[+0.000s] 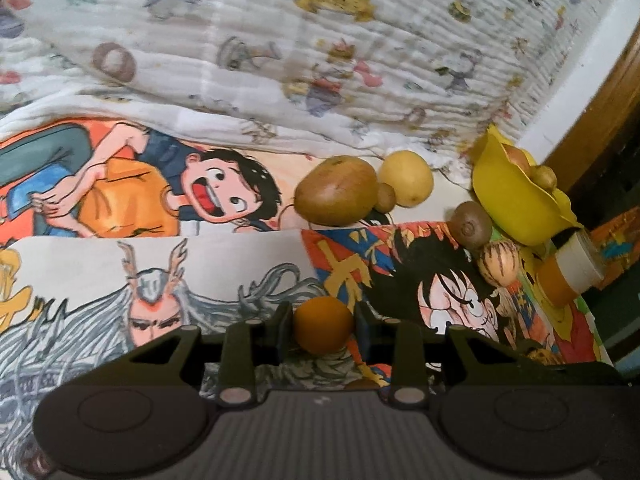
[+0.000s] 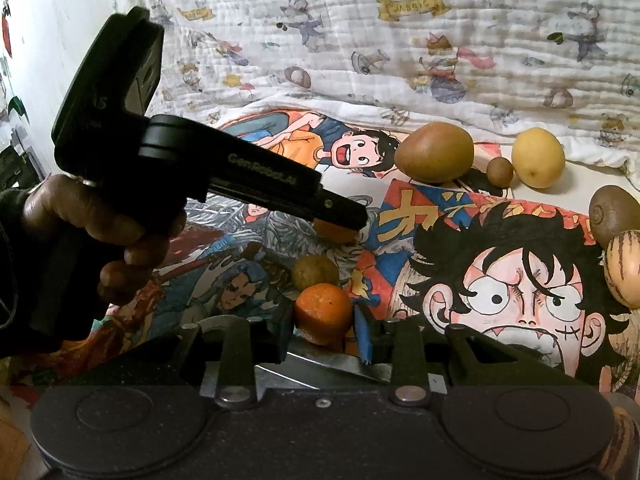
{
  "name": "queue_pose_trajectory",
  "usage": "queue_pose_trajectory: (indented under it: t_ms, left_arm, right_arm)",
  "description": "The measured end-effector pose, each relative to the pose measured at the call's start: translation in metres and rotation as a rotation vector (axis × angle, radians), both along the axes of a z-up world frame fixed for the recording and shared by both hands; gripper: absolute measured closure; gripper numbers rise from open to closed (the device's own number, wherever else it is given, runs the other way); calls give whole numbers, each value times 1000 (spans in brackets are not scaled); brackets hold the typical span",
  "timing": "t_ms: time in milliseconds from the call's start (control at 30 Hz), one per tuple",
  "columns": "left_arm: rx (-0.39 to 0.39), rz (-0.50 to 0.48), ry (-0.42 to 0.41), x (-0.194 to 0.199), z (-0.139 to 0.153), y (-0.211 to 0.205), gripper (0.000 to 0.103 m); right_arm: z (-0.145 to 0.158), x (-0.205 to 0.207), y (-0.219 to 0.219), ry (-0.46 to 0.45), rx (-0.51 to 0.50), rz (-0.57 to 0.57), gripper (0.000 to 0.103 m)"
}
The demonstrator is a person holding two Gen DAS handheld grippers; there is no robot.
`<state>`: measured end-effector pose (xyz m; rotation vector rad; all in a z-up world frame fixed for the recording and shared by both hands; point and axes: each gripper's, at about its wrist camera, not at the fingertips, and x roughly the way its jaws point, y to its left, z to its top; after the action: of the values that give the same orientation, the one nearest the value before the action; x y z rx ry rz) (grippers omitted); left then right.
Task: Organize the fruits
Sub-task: 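Carry both held mandarins over the grey tray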
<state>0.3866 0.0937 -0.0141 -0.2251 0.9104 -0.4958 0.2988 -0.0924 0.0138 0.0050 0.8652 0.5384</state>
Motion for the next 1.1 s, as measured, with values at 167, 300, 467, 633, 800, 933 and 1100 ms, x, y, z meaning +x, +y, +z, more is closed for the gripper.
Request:
queue_pose_trajectory:
  t_ms: [167,300,467,633,800,933,1100]
  left_arm:
    - [-9,26,-7,-11,4,6,68]
    - [-27,45,-26,-27,13,9,68]
    - [-33,50,-58,-57,26,8,68]
    - [-53,41,-60,-90,30,5,68]
    - [-70,47,-43,-119,26,4,68]
    - [-67,52,-20,-140,22,3,68]
    - [-40,38,-4,-162,20,-1,68]
  right_arm:
    - [4,-5,-3,-11,14,-2,69]
    - [12,-12,-8,-32,24,1,69]
    - [23,-27,-16,-60,25,27,69]
    - [30,-48,-26,-79,-3,67,69]
    - [30,-71,-36,-68,-38,111,69]
    - [31,-88,-44,-66,-66,145,69]
    - [34,-109,-49,-67,-90,198,69]
